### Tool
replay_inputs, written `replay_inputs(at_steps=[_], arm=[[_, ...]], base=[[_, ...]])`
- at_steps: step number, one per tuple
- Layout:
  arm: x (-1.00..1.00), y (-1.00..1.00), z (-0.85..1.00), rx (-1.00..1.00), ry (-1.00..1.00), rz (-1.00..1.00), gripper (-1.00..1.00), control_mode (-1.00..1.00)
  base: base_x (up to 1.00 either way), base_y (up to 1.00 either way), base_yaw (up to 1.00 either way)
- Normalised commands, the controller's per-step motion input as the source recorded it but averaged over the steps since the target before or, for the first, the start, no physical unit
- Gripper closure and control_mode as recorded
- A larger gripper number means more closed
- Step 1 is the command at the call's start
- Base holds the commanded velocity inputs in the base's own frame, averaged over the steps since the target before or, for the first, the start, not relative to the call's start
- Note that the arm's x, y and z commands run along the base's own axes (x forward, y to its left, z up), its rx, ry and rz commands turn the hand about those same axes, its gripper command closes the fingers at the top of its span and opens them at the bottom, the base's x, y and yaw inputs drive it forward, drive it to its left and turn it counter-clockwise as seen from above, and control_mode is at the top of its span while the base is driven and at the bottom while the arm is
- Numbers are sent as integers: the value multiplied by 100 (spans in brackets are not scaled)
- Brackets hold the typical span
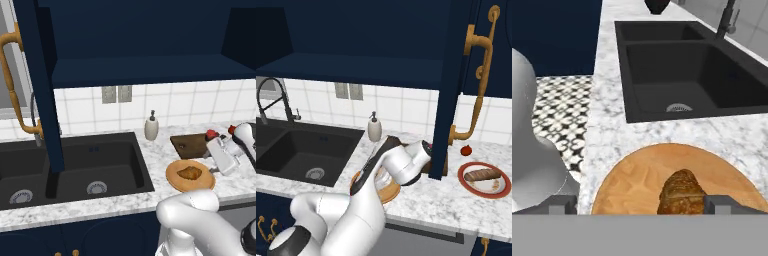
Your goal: From the different types of pastries on the counter, select a croissant and place it on the cutting board. Then retrieve a jar of jam from the cabinet and place it alongside the croissant on the cutting board.
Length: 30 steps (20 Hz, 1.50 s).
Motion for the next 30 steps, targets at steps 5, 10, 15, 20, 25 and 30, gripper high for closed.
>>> replay_inputs(at_steps=[5,10,15,20,25,30], arm=[[88,-22,-55,-5,2,-6,-100,-100],[35,-16,-23,2,2,0,-100,-100],[-23,-3,-9,0,-3,0,-100,-100],[-55,2,-19,0,-12,0,-100,-100],[1,7,-2,0,0,0,-100,-100],[24,4,-3,1,0,8,-100,-100]], base=[[0,0,0],[0,0,0],[0,0,0],[0,0,0],[0,0,0],[0,0,0]])
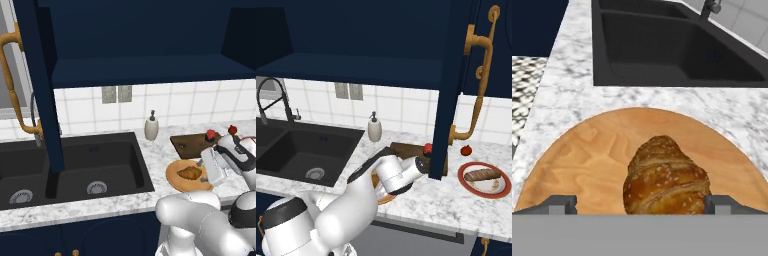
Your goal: From the different types of pastries on the counter, select a croissant and place it on the cutting board. Then retrieve a jar of jam from the cabinet and place it alongside the croissant on the cutting board.
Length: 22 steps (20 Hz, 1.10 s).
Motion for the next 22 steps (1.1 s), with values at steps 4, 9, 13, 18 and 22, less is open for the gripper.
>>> replay_inputs(at_steps=[4,9,13,18,22], arm=[[57,0,-11,6,-3,13,-100,-100],[26,1,-24,1,-7,12,-100,-100],[3,6,-46,0,-6,12,-100,-100],[-23,15,-69,-5,-8,15,-100,-100],[-28,19,-61,-9,-5,13,100,-100]], base=[[0,0,0],[0,0,0],[0,0,0],[0,0,0],[0,0,0]])
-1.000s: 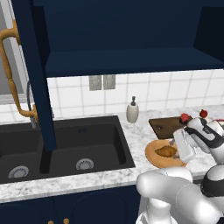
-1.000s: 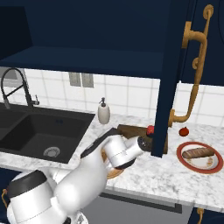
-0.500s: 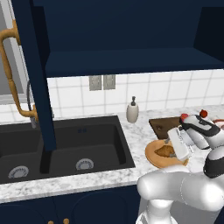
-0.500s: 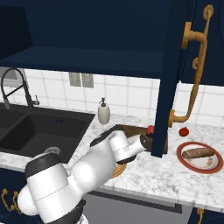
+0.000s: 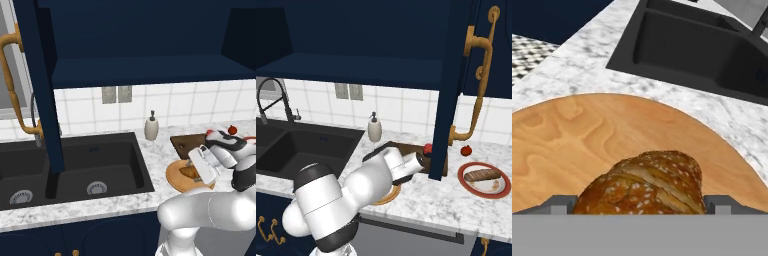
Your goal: From the different types of pastries on the counter, select a croissant and place it on the cutting board. Then retrieve a jar of jam from the cabinet and place it alongside the croissant on the cutting board.
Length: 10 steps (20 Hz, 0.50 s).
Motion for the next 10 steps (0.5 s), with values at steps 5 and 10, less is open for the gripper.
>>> replay_inputs(at_steps=[5,10], arm=[[-2,-2,36,2,1,-3,100,-100],[0,1,84,0,15,-23,100,-100]], base=[[0,0,0],[0,0,0]])
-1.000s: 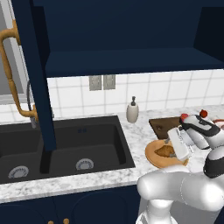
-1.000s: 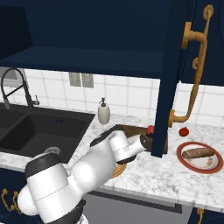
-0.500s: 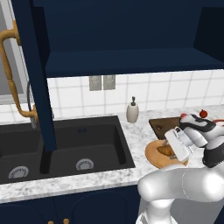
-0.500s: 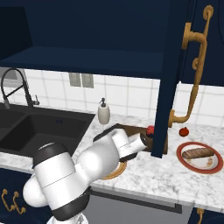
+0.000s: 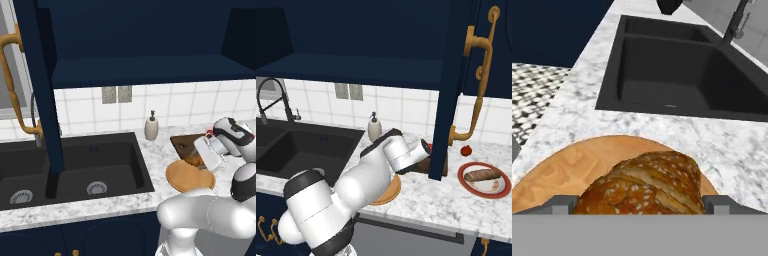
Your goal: From the different types of pastries on the counter, select a croissant and place it on the cutting board. Then retrieve a jar of jam from the cabinet and place it alongside the croissant on the cutting board.
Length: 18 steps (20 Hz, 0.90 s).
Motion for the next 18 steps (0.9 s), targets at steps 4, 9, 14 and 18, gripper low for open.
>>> replay_inputs(at_steps=[4,9,14,18], arm=[[45,-1,2,-1,21,-64,100,-100],[67,-4,-20,7,4,-80,100,-100],[76,-41,8,26,0,-67,100,-100],[21,-16,1,2,0,-7,100,-100]], base=[[0,0,0],[0,0,0],[0,0,0],[0,0,0]])
